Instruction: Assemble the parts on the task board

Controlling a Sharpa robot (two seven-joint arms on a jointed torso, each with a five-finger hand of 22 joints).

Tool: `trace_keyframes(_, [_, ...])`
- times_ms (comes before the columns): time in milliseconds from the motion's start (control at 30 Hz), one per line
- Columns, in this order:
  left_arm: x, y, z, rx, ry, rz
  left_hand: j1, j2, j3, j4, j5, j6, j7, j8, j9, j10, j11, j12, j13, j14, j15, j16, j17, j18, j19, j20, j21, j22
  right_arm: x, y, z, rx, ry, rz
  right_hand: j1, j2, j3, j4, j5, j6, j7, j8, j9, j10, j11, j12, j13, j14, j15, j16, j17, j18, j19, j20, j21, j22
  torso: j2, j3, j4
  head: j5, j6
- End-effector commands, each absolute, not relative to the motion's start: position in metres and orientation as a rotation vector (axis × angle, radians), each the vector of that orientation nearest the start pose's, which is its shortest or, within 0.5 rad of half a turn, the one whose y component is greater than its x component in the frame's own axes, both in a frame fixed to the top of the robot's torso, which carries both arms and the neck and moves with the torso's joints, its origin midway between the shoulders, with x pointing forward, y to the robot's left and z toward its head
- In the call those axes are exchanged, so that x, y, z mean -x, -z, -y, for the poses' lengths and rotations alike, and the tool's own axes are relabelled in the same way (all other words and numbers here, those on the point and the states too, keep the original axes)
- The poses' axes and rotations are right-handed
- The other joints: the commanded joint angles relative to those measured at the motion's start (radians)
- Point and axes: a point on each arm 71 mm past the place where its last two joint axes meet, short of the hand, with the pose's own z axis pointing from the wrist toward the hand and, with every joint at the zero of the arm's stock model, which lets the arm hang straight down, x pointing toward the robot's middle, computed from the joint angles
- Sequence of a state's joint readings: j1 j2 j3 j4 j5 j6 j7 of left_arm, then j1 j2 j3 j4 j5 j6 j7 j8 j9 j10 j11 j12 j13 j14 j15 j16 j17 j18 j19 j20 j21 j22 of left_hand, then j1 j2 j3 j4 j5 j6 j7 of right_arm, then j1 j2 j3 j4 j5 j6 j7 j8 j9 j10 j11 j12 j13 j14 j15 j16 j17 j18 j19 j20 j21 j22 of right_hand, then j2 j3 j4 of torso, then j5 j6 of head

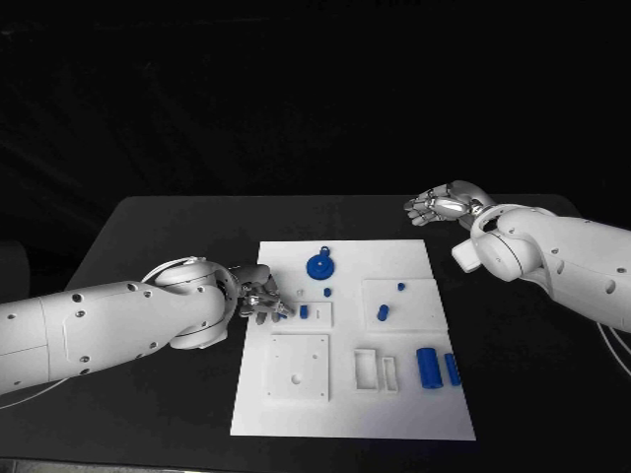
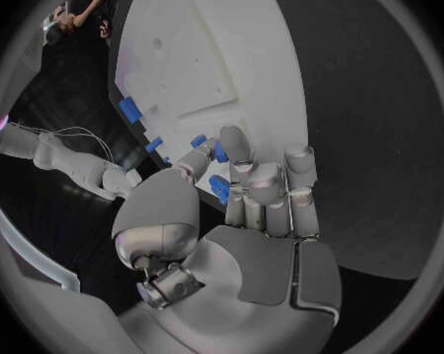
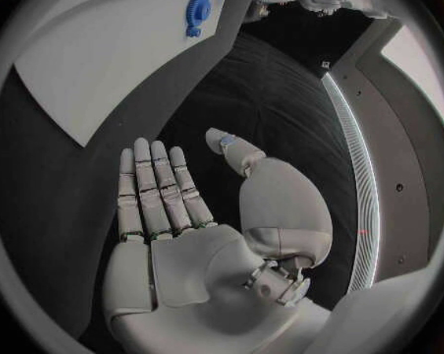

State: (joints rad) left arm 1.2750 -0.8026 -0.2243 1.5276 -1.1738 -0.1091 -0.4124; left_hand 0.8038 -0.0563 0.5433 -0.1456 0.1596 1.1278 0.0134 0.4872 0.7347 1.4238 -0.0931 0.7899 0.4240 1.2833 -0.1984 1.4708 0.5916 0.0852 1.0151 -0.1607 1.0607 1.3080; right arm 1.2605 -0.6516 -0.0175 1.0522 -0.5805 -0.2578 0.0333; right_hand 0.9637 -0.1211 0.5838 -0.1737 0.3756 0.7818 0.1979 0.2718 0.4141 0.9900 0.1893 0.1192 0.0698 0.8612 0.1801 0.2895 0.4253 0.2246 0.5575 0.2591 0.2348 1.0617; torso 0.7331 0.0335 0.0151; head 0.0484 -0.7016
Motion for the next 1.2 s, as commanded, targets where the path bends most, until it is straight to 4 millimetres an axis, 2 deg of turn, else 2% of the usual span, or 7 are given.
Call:
trace_keyframes(33, [-0.4654,0.2482,-0.2016,0.077,0.402,-2.205,-0.010,-0.002,-0.002,-0.003,-0.001,-0.006,0.000,0.001,-0.001,0.001,0.005,0.003,-0.001,0.001,0.003,-0.002,0.000,-0.001,0.004,-0.110,0.004,0.013,-0.5767,0.1786,0.2530,-0.739,-0.932,-1.656,-0.010,0.001,-0.004,0.004,0.007,-0.007,0.021,0.004,-0.001,0.002,0.005,-0.003,-0.001,-0.007,0.003,0.006,-0.002,0.013,-0.002,0.002,-0.004,0.002,0.000,0.0002,0.0000,0.001,0.000])
trace_keyframes(367, [-0.4657,0.2484,-0.2015,0.087,0.406,-2.208,-0.028,-0.030,-0.001,0.016,-0.032,-0.006,0.000,0.002,-0.005,0.000,0.004,0.004,-0.004,0.002,0.003,-0.004,-0.001,0.000,0.005,-0.111,0.001,0.011,-0.5767,0.1786,0.2527,-0.739,-0.932,-1.656,-0.010,0.001,-0.004,0.004,0.007,-0.008,0.021,0.005,-0.001,0.002,0.005,-0.004,-0.001,-0.007,0.003,0.006,-0.002,0.014,-0.003,0.002,-0.005,0.002,0.000,0.0012,-0.0003,0.003,0.000])
trace_keyframes(467, [-0.4658,0.2484,-0.2012,0.087,0.407,-2.207,-0.033,-0.044,0.005,0.031,-0.076,-0.007,-0.001,0.003,-0.007,0.001,0.004,0.005,-0.006,0.002,0.002,-0.004,-0.001,0.001,0.006,-0.112,0.000,0.010,-0.5766,0.1786,0.2529,-0.739,-0.932,-1.655,-0.010,0.001,-0.004,0.004,0.007,-0.008,0.021,0.005,-0.001,0.002,0.005,-0.004,-0.001,-0.007,0.003,0.006,-0.002,0.014,-0.003,0.002,-0.005,0.002,0.000,0.0012,-0.0009,0.003,0.000])
trace_keyframes(500, [-0.4658,0.2483,-0.2010,0.087,0.407,-2.206,-0.034,-0.045,0.005,0.033,-0.079,-0.007,-0.001,0.003,-0.007,0.001,0.004,0.005,-0.006,0.002,0.002,-0.004,-0.001,0.001,0.006,-0.112,0.000,0.010,-0.5766,0.1786,0.2530,-0.740,-0.932,-1.655,-0.010,0.001,-0.004,0.004,0.007,-0.008,0.021,0.005,-0.002,0.002,0.005,-0.004,-0.001,-0.007,0.003,0.007,-0.002,0.014,-0.003,0.002,-0.005,0.002,0.000,0.0012,-0.0010,0.004,-0.001])
trace_keyframes(933, [-0.4664,0.2485,-0.1997,0.085,0.407,-2.207,-0.040,-0.056,0.006,0.046,-0.086,-0.008,0.000,0.003,-0.008,0.000,0.004,0.005,-0.008,0.001,0.002,-0.005,-0.001,0.001,0.005,-0.112,-0.001,0.010,-0.5765,0.1785,0.2528,-0.739,-0.932,-1.655,-0.010,0.001,-0.005,0.004,0.008,-0.008,0.021,0.005,-0.002,0.002,0.005,-0.004,-0.001,-0.007,0.003,0.007,-0.003,0.014,-0.003,0.002,-0.005,0.002,0.000,0.0011,-0.0004,0.002,-0.002])
trace_keyframes(1200, [-0.4665,0.2484,-0.2003,0.089,0.405,-2.205,-0.030,-0.048,0.013,0.045,-0.079,-0.008,0.000,0.004,-0.008,0.000,0.004,0.005,-0.008,0.002,0.002,-0.005,-0.001,0.002,0.006,-0.113,0.000,0.011,-0.5765,0.1785,0.2536,-0.740,-0.931,-1.655,-0.010,0.001,-0.005,0.004,0.008,-0.008,0.021,0.005,-0.002,0.003,0.005,-0.004,-0.001,-0.007,0.003,0.007,-0.003,0.014,-0.002,0.002,-0.005,0.002,0.000,0.0003,-0.0005,0.002,-0.002])
